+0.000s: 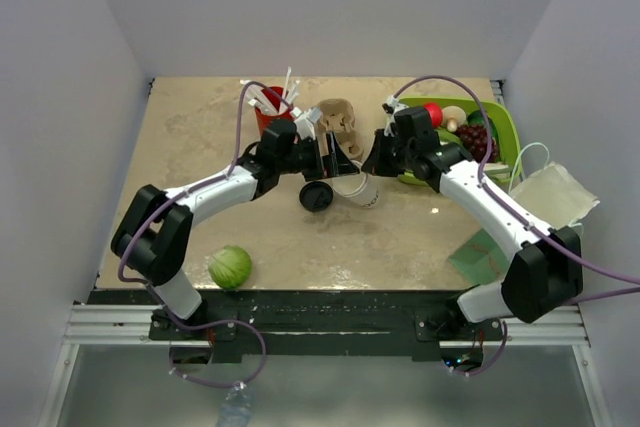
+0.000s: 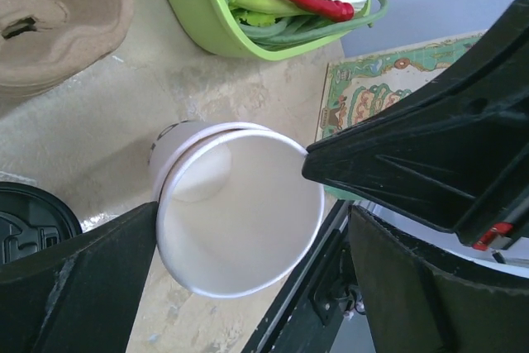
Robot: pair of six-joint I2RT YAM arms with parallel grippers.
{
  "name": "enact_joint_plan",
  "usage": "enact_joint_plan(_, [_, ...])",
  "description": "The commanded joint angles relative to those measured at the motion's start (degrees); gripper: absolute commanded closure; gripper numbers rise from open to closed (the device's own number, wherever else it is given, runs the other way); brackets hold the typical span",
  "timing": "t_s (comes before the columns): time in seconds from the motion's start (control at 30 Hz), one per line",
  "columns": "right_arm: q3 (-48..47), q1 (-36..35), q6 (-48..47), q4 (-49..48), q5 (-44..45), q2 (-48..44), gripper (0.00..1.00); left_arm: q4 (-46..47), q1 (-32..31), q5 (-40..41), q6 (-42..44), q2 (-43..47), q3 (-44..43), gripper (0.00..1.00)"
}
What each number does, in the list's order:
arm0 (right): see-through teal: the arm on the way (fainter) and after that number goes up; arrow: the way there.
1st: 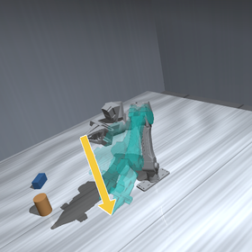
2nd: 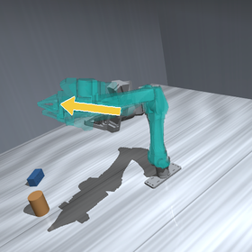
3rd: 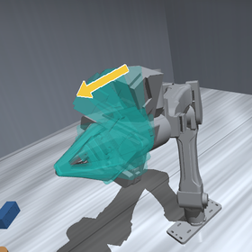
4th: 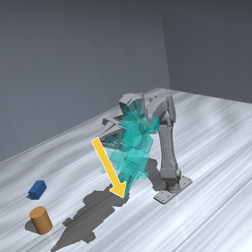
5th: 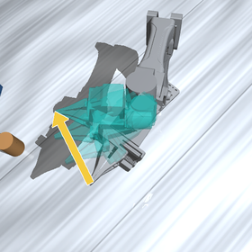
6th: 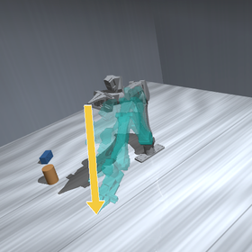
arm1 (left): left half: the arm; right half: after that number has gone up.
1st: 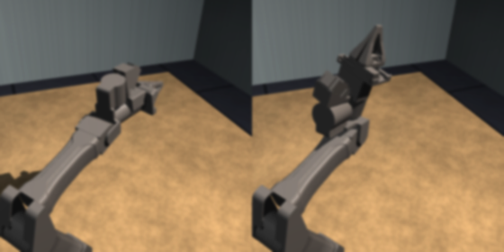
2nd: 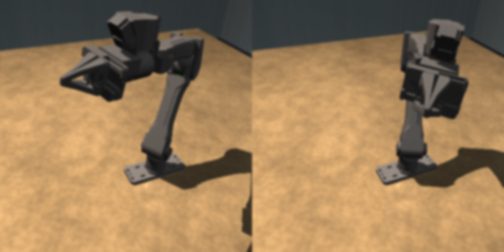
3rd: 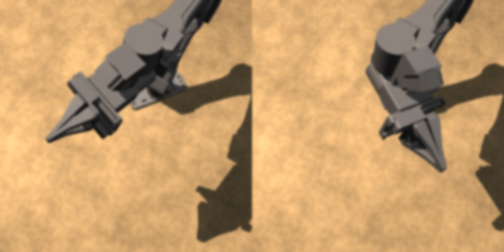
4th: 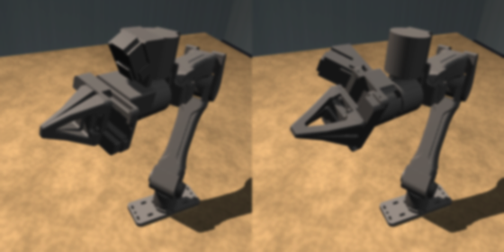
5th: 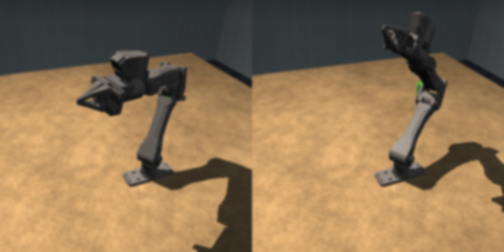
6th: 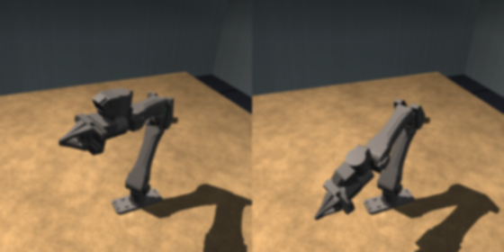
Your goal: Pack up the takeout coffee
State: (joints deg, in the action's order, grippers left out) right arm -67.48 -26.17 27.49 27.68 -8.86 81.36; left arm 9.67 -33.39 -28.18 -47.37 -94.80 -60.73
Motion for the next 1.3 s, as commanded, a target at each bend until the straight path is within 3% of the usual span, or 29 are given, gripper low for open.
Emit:
enact_joint_plan(0.0, [0.4, -0.2, 0.6, -6.3, -4.8, -2.4, 1.00, 0.2, -1.2, -2.1, 1.0, -1.3, -3.4, 0.00])
enact_joint_plan(0.2, [1.6, 0.2, 0.3, -6.7, -6.9, -3.5, 1.00, -4.5, -1.6, 1.0, 3.3, -1.8, -5.6, 0.03])
enact_joint_plan(0.47, [2.3, 0.6, -0.5, -5.4, -4.2, -3.9, 1.00, -12.9, -3.4, 5.9, 7.0, -2.5, -8.9, 0.42])
enact_joint_plan(0.77, [0.0, 0.7, -2.6, -1.4, 2.4, -5.2, 1.00, -18.0, -4.0, 9.1, 10.5, -2.2, -12.3, 0.48])
enact_joint_plan(0.97, [-3.3, 0.6, -4.6, -0.4, 5.2, -8.0, 1.00, -16.4, -4.0, 8.4, 12.3, 1.6, -12.8, 0.40])
enact_joint_plan(1.1, [-5.8, 0.7, -5.9, 3.3, 11.7, -9.0, 1.00, -16.1, -4.0, 8.5, 12.9, 4.5, -12.8, 0.19])
enact_joint_plan(1.17, [-5.8, 0.8, -6.5, 4.0, 13.0, -10.1, 1.00, -16.2, -4.0, 8.4, 13.3, 6.3, -12.7, 0.13])
enact_joint_plan(1.2, [-6.0, 0.8, -6.7, 4.0, 13.3, -10.4, 1.00, -16.2, -4.0, 8.7, 13.4, 7.0, -12.5, 0.04])
enact_joint_plan(1.27, [-6.6, 0.9, -7.4, 4.1, 14.3, -11.8, 1.00, -16.6, -4.0, 10.1, 14.1, 9.3, -12.3, 0.00])
